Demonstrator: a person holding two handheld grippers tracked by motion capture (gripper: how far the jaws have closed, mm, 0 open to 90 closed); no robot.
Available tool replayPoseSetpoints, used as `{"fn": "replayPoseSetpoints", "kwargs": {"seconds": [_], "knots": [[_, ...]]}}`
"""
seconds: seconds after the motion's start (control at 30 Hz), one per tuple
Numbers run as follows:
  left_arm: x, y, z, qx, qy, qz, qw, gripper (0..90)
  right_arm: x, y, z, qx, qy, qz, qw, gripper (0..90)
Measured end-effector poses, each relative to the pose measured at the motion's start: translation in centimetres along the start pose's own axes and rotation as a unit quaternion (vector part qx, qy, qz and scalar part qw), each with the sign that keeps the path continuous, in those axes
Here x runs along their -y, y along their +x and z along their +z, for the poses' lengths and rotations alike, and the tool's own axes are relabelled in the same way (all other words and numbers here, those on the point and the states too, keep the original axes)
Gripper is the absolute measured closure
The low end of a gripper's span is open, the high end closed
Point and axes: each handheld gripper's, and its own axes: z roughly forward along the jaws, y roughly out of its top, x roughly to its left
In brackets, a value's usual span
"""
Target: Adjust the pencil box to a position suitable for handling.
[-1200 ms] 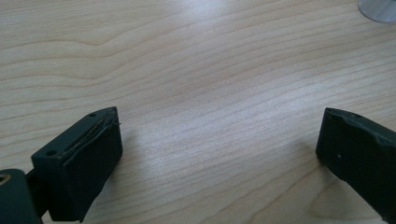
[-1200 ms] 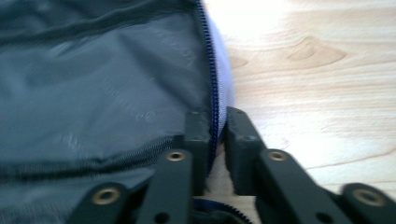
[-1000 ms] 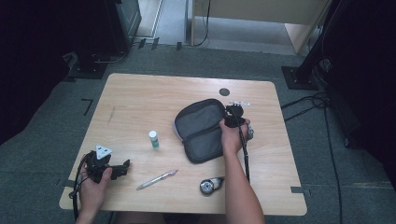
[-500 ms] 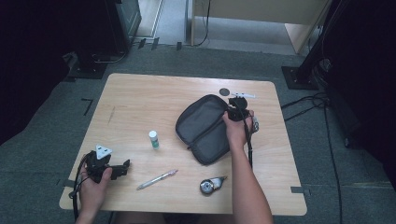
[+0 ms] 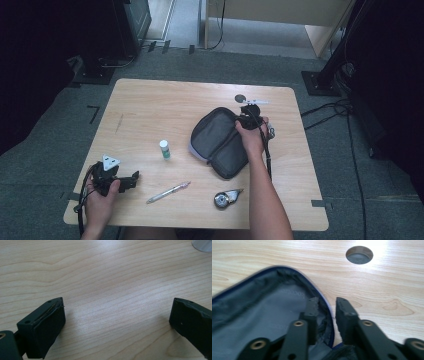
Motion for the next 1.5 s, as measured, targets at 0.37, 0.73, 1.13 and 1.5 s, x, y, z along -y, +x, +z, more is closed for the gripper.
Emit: {"fn": "replayPoseSetpoints", "kwargs": {"seconds": [0.37, 0.73, 1.13, 1.5], "knots": [[0.0, 0.0, 0.0, 0.000, 0.000, 0.000, 1.0000, 0.6, 1.6, 3.0, -2.9, 0.024, 0.003, 0.055, 0.9982, 40.5], [0.0, 0.0, 0.0, 0.000, 0.000, 0.000, 1.0000, 0.6, 5.0, 5.7, -3.5, 0.098, 0.004, 0.108, 0.9893, 16.8], [0.0, 0.0, 0.0, 0.000, 0.000, 0.000, 1.0000, 0.6, 6.5, 7.1, -1.5, 0.134, 0.035, 0.098, 0.9855, 7.3], [0.0, 0.0, 0.0, 0.000, 0.001, 0.000, 1.0000, 0.6, 6.6, 7.5, -1.8, 0.136, 0.012, 0.077, 0.9876, 56.8]]}}
